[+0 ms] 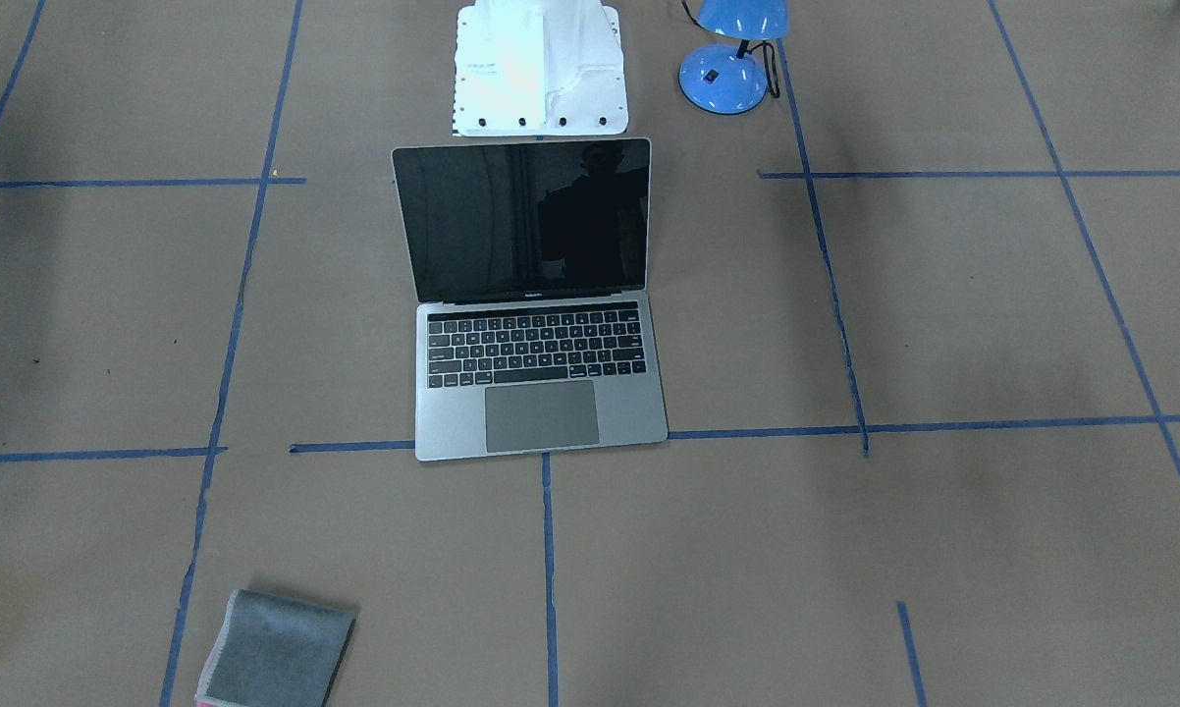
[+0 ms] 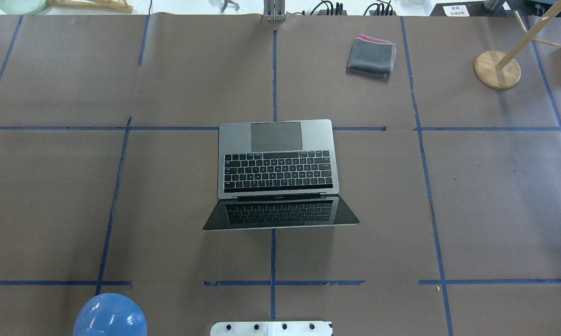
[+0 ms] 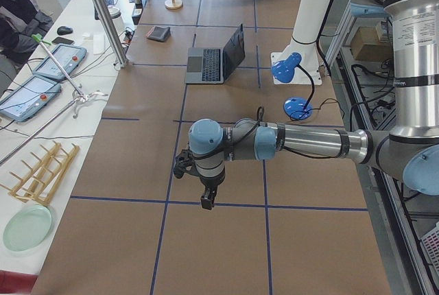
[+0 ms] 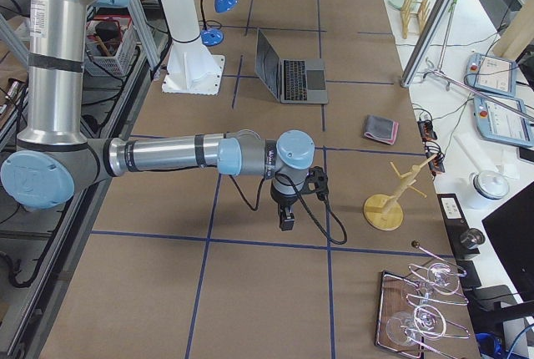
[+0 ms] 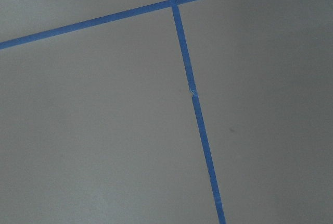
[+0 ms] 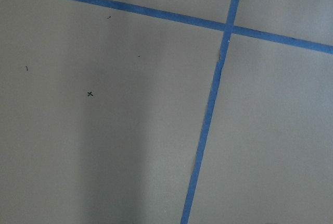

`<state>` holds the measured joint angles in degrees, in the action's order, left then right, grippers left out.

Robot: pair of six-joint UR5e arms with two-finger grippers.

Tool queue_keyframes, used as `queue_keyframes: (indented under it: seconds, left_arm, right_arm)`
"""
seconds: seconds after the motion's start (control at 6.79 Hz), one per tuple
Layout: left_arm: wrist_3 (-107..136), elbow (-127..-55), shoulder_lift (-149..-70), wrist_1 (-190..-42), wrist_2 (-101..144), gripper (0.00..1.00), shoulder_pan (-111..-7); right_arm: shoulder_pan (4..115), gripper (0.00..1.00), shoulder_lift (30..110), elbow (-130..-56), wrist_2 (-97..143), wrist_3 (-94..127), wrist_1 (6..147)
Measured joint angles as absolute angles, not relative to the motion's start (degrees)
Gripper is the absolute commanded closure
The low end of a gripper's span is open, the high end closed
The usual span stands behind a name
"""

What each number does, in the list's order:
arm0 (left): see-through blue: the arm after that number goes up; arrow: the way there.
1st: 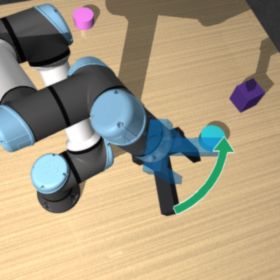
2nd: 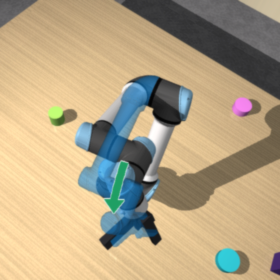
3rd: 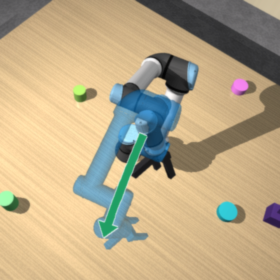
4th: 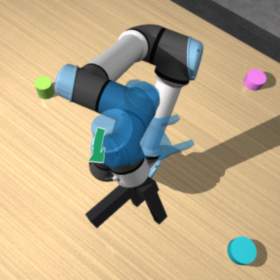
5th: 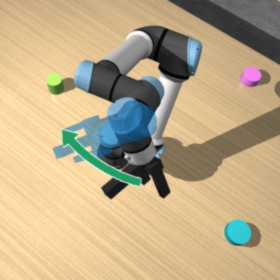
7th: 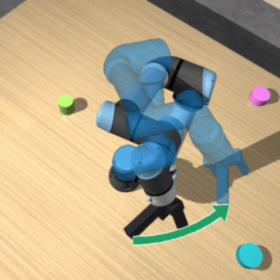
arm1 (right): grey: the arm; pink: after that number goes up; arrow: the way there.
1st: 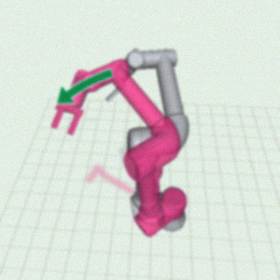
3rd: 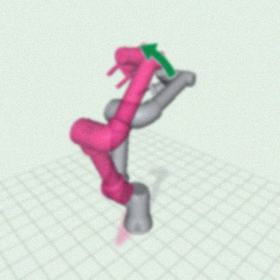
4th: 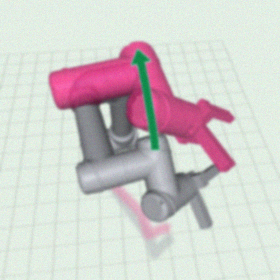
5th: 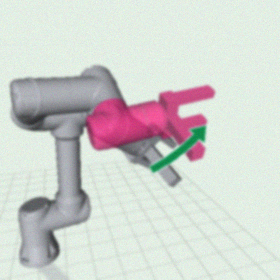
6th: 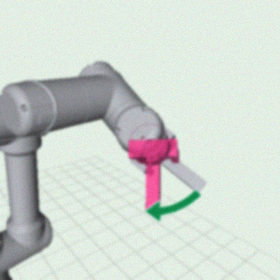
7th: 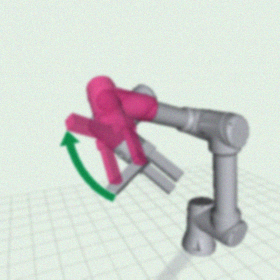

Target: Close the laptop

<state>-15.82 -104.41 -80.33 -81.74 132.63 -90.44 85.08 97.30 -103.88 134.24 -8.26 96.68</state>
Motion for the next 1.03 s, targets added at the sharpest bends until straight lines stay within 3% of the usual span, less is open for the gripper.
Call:
queue_keyframes:
  seconds: [0.59, 1.03]
  left_arm:
    - [-15.51, -105.70, -81.50, -82.53, 132.62, 0.01, -90.29]
    - [-13.12, -104.52, -88.49, -89.39, 134.12, 0.01, -89.31]
  right_arm:
    - [85.08, 0.01, 97.24, -105.20, 134.22, -8.20, 96.62]
    - [84.89, 0.02, 97.42, -109.20, 135.62, -1.20, 94.30]
